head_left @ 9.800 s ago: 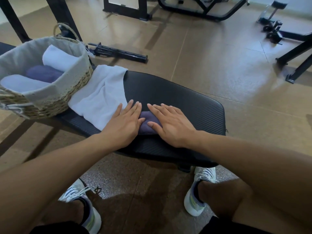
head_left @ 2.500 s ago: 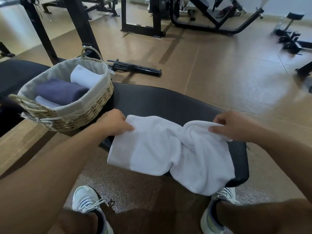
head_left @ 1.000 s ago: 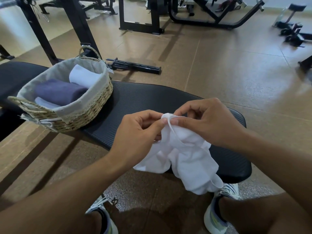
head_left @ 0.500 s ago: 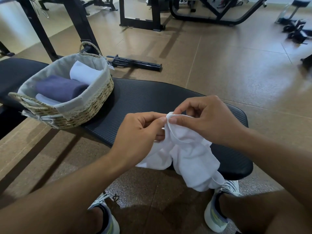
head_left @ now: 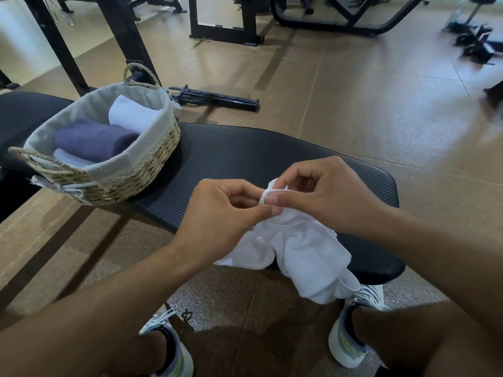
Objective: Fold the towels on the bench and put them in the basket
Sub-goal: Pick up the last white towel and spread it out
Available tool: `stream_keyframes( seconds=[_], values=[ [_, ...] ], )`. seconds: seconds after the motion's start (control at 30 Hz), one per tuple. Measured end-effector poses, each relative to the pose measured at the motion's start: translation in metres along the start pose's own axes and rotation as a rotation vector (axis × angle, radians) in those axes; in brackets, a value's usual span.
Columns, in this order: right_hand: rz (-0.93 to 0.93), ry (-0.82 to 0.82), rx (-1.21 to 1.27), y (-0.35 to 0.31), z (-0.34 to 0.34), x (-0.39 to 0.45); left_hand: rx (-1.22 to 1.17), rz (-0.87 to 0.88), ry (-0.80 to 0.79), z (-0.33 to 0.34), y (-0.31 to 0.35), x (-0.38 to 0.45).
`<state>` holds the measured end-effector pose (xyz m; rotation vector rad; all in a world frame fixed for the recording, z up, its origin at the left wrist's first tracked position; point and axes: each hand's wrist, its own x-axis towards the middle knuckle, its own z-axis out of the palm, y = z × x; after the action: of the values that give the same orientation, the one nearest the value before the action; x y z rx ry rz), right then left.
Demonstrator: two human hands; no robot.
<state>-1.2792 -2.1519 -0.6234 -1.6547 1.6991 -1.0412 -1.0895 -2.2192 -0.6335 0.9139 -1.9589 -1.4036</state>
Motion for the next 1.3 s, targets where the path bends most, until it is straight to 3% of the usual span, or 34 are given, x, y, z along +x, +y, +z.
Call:
stream_keyframes(
  seconds=[0.17, 0.3, 0.4, 0.5, 0.63, 0.8, 1.07, 1.3],
  values=[
    [-0.012, -0.176, -0.247, 0.015, -0.025, 0.004, 0.111, -0.049, -0.141, -0.013, 0.002, 0.007],
    [0.056, -0.351, -0.533, 0.041, -0.03, 0.005, 0.32, -0.263, -0.302, -0.039, -0.01, 0.022],
    [0.097, -0.395, -0.579, 0.05, -0.024, 0.006, 0.575, -0.394, -0.337, -0.057, -0.032, 0.03],
    [0.145, -0.5, -0.567, 0.048, -0.017, 0.003, 0.715, -0.417, -0.3, -0.069, -0.047, 0.036],
    [0.096, -0.56, -0.552, 0.041, -0.012, -0.003, 0.841, -0.321, -0.158, -0.077, -0.053, 0.044],
    [0.12, -0.478, -0.632, 0.041, -0.022, -0.005, 0.843, -0.313, -0.027, -0.089, -0.057, 0.051],
    [0.106, -0.631, -0.696, 0.048, -0.012, -0.013, 0.733, -0.303, 0.099, -0.089, -0.067, 0.06],
    [0.077, -0.602, -0.741, 0.053, -0.012, -0.015, 0.73, -0.308, 0.169, -0.095, -0.073, 0.065]
  ],
)
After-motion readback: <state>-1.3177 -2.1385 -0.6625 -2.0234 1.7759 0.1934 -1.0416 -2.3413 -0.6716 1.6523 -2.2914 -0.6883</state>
